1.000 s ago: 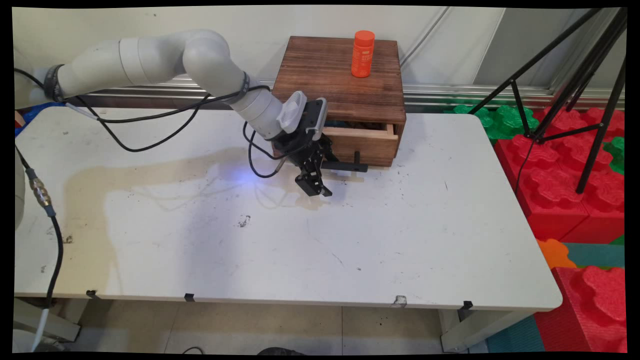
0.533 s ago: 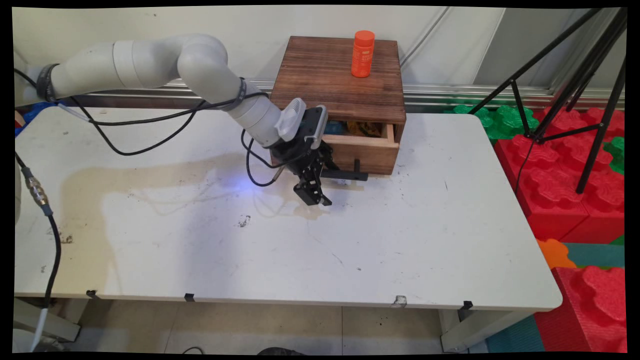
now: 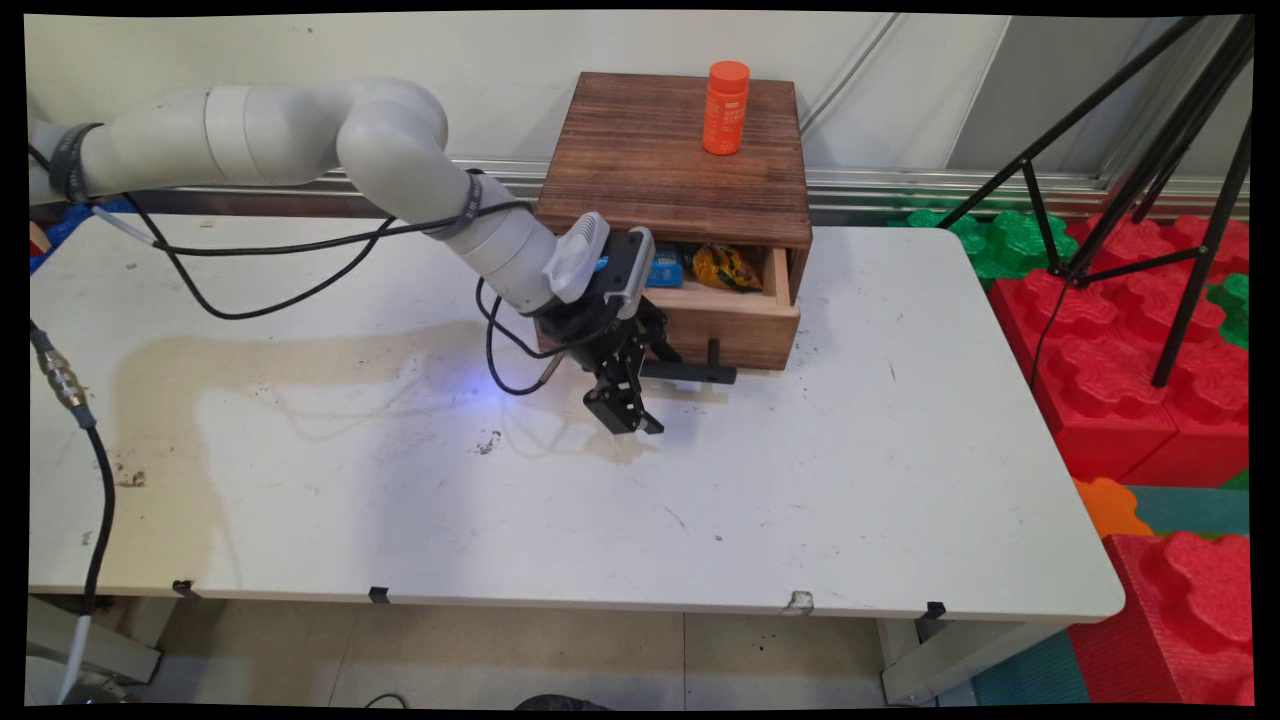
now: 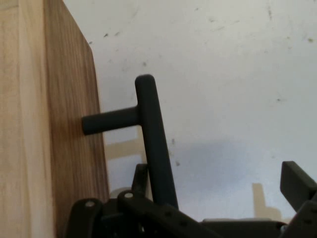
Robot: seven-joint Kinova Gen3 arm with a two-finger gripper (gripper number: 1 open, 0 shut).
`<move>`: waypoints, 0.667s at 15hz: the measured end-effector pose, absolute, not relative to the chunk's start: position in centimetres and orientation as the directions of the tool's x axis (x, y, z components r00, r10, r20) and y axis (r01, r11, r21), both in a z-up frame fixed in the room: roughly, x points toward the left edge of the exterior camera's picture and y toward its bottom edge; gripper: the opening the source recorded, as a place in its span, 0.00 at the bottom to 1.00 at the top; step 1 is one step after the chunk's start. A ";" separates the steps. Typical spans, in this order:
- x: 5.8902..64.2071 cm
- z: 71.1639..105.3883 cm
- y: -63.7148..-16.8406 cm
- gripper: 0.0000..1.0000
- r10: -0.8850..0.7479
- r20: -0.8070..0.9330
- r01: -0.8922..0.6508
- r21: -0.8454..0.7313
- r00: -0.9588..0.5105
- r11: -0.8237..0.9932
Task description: Open the drawer
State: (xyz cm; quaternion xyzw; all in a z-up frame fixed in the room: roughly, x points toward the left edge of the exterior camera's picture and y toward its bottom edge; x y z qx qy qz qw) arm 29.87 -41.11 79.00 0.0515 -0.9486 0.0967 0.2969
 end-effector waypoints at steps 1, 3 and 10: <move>29.7 79.0 -40.7 1.00 -0.040 0.575 -0.154 -0.151 -0.817 0.976; 29.4 79.1 -40.0 1.00 -0.042 0.578 -0.154 -0.147 -0.815 0.977; 28.4 79.2 -37.4 1.00 -0.032 0.588 -0.137 -0.135 -0.808 0.981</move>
